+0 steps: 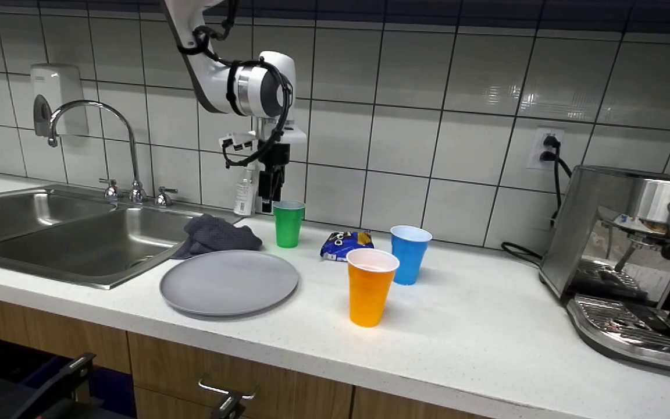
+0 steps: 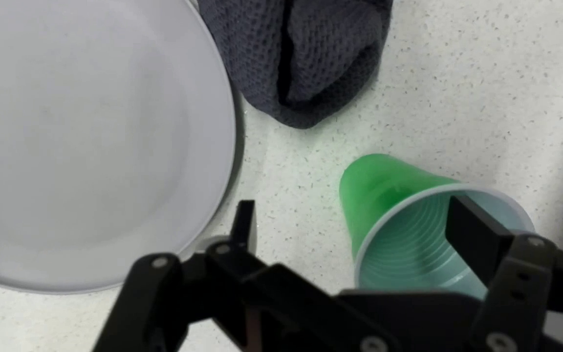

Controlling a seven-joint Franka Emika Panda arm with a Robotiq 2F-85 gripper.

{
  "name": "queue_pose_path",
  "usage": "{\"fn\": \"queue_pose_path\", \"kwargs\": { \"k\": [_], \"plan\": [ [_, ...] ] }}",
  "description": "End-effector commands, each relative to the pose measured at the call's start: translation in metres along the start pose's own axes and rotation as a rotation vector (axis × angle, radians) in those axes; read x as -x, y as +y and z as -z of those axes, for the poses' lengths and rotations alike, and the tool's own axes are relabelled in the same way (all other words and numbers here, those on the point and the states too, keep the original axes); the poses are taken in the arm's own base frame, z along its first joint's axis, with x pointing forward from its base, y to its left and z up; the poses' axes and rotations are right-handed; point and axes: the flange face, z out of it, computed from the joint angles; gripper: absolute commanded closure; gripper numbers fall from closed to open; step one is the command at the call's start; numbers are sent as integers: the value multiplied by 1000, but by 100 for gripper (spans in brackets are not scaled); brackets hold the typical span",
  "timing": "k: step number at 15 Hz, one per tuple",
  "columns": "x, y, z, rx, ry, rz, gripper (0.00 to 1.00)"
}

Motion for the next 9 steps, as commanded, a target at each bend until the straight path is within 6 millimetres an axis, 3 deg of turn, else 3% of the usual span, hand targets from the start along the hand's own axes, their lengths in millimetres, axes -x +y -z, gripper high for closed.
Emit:
{"fn": "queue_pose_path", "kwargs": {
  "k": [1,4,9],
  "plan": [
    [-16,-2,29,-25,-13,-38,0],
    [-28,-3,44,-41,-1,-56,0],
    [-38,0,51,-32,1,-61,0]
  ]
}}
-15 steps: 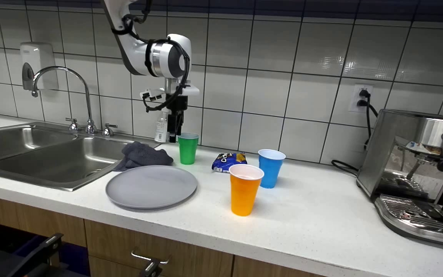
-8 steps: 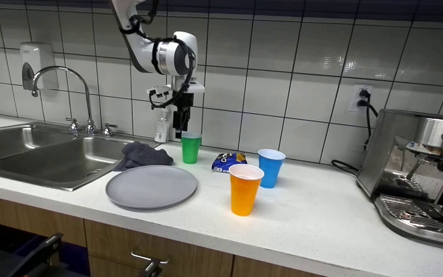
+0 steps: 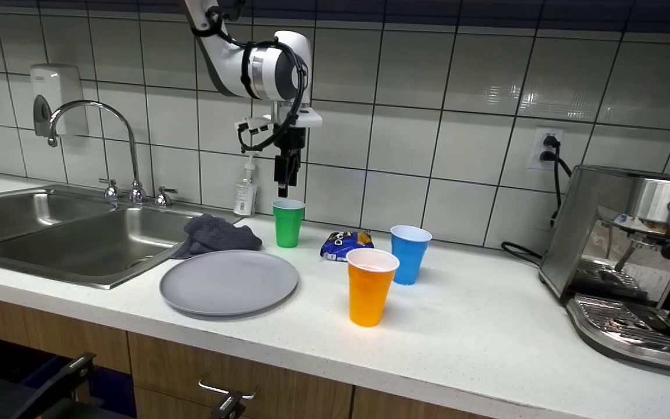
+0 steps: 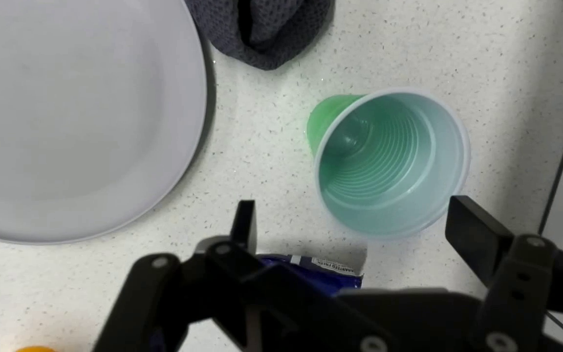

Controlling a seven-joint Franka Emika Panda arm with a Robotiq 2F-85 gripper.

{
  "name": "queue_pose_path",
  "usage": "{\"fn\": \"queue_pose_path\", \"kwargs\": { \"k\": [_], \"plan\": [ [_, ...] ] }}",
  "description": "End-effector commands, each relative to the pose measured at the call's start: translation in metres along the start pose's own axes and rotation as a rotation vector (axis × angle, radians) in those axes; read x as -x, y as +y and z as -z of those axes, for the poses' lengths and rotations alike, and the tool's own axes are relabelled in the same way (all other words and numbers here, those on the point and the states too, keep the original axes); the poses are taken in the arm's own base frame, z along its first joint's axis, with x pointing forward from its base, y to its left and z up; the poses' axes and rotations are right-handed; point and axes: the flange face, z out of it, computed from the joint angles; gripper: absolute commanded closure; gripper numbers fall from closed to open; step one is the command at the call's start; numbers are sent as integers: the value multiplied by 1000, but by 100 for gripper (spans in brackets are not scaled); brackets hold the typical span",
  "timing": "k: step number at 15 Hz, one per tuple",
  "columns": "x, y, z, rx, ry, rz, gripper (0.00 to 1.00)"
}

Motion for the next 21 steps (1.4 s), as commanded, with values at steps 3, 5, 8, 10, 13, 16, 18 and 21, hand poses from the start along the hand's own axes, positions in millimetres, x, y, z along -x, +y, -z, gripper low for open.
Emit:
{"fn": "queue_pose_path", "kwargs": {
  "k": [3,5,8,10,13,16,18,21],
  "plan": [
    [-3,1,1,8,0,-4,0],
    [-3,1,1,9,0,-4,0],
    [-3,1,1,10,0,-4,0],
    [-2,-1,-6,0,14,-12,0],
    [-1,-4,-18,-6,19,-21,0],
    [3,-6,-35,4,21,-22,0],
    [7,-7,-45,9,24,-21,0],
    [11,-8,-55,17,30,-19,0]
  ]
}}
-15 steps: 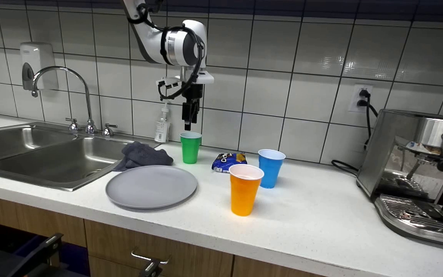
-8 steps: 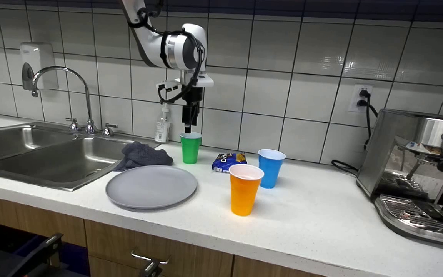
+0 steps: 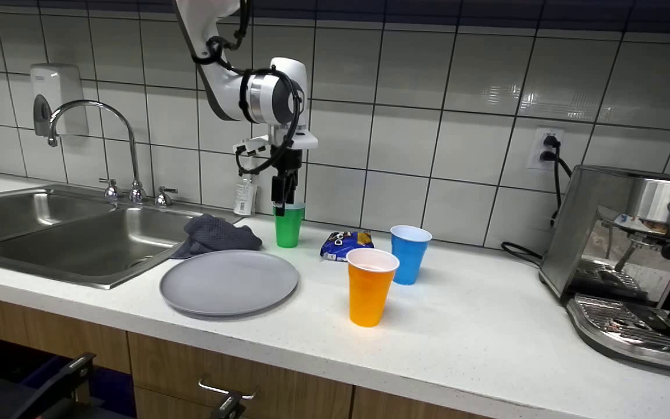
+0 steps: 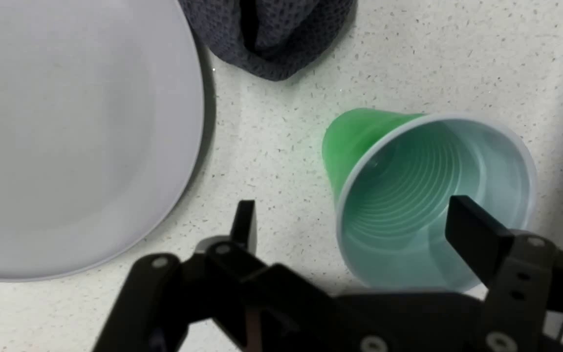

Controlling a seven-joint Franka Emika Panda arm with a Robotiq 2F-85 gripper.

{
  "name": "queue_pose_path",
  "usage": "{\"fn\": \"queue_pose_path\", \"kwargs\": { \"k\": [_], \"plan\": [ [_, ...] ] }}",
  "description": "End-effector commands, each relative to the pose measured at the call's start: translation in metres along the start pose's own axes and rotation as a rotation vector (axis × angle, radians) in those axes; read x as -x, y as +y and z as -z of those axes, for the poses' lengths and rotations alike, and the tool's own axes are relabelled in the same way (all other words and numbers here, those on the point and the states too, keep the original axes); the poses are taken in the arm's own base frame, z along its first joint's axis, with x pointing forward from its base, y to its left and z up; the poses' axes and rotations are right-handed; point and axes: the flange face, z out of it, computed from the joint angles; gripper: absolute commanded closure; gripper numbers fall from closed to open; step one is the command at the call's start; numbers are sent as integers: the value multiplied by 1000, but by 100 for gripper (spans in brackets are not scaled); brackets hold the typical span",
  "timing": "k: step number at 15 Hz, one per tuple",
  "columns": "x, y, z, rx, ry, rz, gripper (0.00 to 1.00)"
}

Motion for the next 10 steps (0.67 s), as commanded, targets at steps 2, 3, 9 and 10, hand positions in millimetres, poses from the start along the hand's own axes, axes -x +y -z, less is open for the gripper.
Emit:
{"fn": "queue_pose_path", "kwargs": {
  "k": [2,3,9,10],
  "plan": [
    [5,-11,-9,-4,22,-19,0],
    [5,-12,-10,-2,21,-19,0],
    [4,-14,-14,-4,25,-20,58],
    [3,-15,-14,-2,27,-24,65]
  ]
}}
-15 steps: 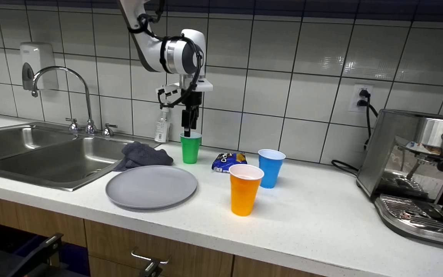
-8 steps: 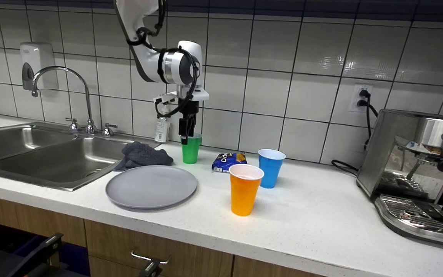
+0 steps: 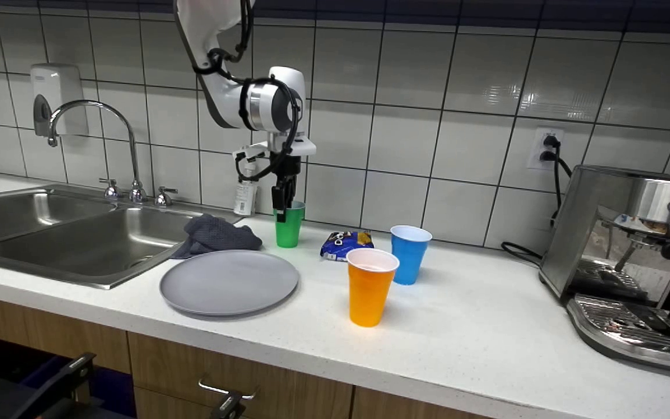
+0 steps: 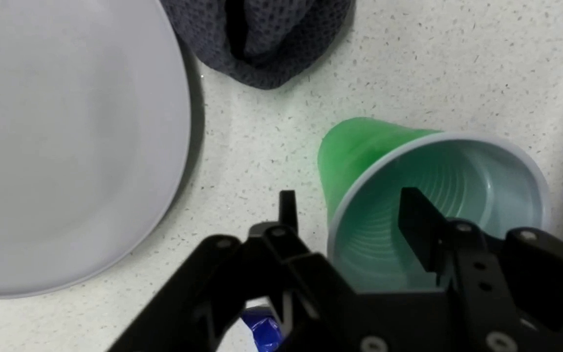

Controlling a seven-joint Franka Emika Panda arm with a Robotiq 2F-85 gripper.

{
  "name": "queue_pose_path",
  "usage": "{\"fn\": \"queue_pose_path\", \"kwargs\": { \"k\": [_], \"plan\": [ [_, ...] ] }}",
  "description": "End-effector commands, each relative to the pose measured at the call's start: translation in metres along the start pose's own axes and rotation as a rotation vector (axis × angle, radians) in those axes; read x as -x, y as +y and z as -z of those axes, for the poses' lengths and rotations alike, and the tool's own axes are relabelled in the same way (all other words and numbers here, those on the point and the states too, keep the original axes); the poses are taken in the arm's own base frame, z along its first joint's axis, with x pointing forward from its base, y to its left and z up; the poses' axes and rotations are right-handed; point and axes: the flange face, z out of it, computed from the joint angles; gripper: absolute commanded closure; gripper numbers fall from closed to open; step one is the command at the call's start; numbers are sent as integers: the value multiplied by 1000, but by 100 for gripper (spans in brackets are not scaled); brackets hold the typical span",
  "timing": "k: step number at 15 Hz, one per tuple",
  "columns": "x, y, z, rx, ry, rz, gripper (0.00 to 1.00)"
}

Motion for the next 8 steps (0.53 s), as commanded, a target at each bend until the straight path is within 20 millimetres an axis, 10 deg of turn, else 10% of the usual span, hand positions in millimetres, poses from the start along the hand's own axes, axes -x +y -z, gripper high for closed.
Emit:
{"fn": "queue_pose_path", "kwargs": {
  "k": [1,5,8],
  "plan": [
    [-1,-8,1,-8,21,-27,73],
    [-3,-8,1,-11,27,-36,100],
    [-6,-6,5,-20,30,-47,100]
  ]
}}
